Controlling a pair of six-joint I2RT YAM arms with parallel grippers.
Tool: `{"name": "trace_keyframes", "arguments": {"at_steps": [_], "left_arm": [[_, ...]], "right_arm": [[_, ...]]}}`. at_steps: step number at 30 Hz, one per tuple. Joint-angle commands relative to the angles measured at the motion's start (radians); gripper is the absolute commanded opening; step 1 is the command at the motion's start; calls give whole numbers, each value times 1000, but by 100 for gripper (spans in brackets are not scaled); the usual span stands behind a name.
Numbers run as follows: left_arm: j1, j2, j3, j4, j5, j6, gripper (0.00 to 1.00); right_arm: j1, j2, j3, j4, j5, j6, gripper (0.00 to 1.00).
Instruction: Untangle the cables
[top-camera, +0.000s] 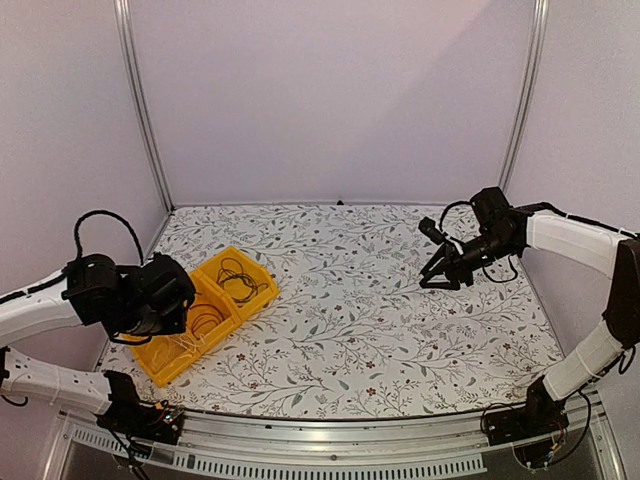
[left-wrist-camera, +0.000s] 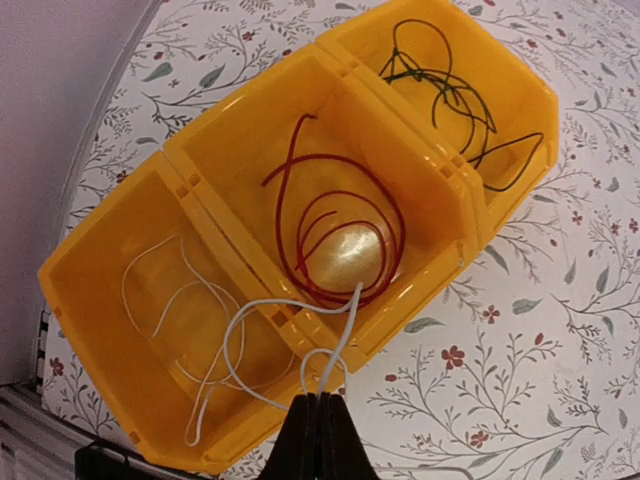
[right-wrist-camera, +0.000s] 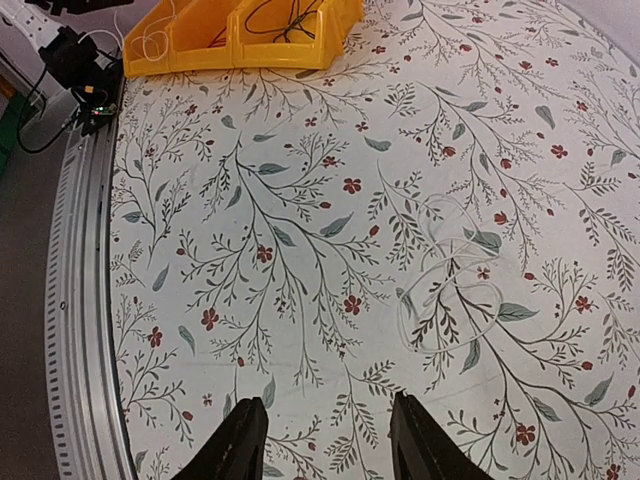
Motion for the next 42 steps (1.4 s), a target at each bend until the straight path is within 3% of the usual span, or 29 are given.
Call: {"name": "trace_keyframes", "arguments": {"at_steps": [1,9,15,16,19,20,27,33,42], "left_arm": [[28,10,48,-257,-63,-181,0],[284,-68,108,-252,10,25,0],[439,10,54,-177,71,181,10],[473,21,51,-158,86,212,12],[558,45,34,-90,143,309,44],[571,51,35,-85,149,317,47],[575,29,60,-2,218,406,44],[535,55,135,250,389,565,37],[263,263,158,726,441,665,36]], "right_arm": [[2,19,-17,13,11,-14,46],[2,30,-19,3,-5,-25,46],[2,38,-18,-12,-23,-31,45],[1,35,-18,-12,-27,-32,45],[2,32,-19,-16,-37,-34,45],[2,32,-20,-16,-37,-35,45],[2,29,-16,-11,-34,-32,45],[1,57,-14,65,113,59,44],[0,136,17,169,337,180,44]]}}
